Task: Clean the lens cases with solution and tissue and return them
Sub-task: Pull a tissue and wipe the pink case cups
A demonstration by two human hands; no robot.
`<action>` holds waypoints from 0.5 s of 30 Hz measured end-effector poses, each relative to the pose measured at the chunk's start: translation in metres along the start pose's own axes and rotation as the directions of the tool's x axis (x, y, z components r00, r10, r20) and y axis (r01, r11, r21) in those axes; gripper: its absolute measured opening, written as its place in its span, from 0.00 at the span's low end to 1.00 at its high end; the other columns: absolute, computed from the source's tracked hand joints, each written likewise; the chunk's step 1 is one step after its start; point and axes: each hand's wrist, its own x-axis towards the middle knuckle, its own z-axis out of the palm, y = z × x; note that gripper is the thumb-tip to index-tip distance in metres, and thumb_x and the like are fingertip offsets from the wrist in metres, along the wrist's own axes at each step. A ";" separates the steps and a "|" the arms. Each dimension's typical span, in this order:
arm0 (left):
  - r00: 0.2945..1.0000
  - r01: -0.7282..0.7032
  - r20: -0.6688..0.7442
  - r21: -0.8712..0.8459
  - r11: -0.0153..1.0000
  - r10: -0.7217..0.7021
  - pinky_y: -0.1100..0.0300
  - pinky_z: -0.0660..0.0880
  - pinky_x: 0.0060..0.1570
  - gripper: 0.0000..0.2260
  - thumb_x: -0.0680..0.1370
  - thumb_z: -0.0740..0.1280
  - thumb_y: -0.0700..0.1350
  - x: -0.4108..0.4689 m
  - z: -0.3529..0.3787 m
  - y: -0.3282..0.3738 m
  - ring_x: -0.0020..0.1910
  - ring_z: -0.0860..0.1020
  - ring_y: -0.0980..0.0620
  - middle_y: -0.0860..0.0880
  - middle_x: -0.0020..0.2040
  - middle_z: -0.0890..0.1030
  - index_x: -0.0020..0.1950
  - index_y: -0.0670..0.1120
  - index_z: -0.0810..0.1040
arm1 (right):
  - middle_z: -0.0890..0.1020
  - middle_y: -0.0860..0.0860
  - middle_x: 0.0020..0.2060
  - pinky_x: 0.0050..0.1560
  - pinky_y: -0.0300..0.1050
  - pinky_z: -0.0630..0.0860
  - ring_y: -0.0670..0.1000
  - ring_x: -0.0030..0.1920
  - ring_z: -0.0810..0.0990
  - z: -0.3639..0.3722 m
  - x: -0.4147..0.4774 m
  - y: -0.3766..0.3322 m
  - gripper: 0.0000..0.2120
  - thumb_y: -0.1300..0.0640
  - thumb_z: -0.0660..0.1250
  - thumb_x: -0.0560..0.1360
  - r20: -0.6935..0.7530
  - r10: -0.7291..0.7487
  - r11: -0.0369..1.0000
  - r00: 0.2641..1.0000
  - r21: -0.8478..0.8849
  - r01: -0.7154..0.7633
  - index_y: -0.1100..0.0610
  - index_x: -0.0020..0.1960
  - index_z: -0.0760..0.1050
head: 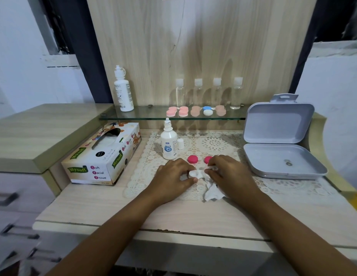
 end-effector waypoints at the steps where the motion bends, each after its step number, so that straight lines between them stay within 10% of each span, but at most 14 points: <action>1: 1.000 -0.001 -0.003 0.001 1.000 0.001 0.48 0.69 0.58 0.11 0.75 0.67 0.52 0.000 0.000 0.000 0.55 0.71 0.54 0.56 0.52 0.75 0.56 0.52 0.78 | 0.81 0.52 0.39 0.38 0.40 0.66 0.55 0.40 0.78 -0.001 -0.001 0.000 0.08 0.54 0.66 0.73 0.023 -0.017 1.000 1.000 -0.007 0.018 0.58 0.43 0.78; 7: 1.000 0.004 0.001 0.001 1.000 -0.004 0.49 0.69 0.58 0.12 0.75 0.67 0.52 0.000 0.000 0.000 0.55 0.71 0.54 0.55 0.53 0.76 0.57 0.52 0.78 | 0.76 0.50 0.53 0.50 0.52 0.75 0.53 0.51 0.76 0.001 -0.006 0.003 0.20 0.46 0.54 0.70 0.192 -0.038 0.999 0.981 -0.020 0.043 0.54 0.52 0.77; 15: 1.000 0.002 0.000 0.002 1.000 -0.002 0.48 0.69 0.58 0.12 0.75 0.68 0.52 0.001 0.000 -0.001 0.55 0.71 0.54 0.56 0.53 0.76 0.57 0.52 0.78 | 0.72 0.53 0.46 0.44 0.47 0.74 0.53 0.43 0.75 0.004 -0.004 0.006 0.23 0.50 0.49 0.71 0.170 -0.050 0.998 0.984 0.037 0.044 0.58 0.51 0.79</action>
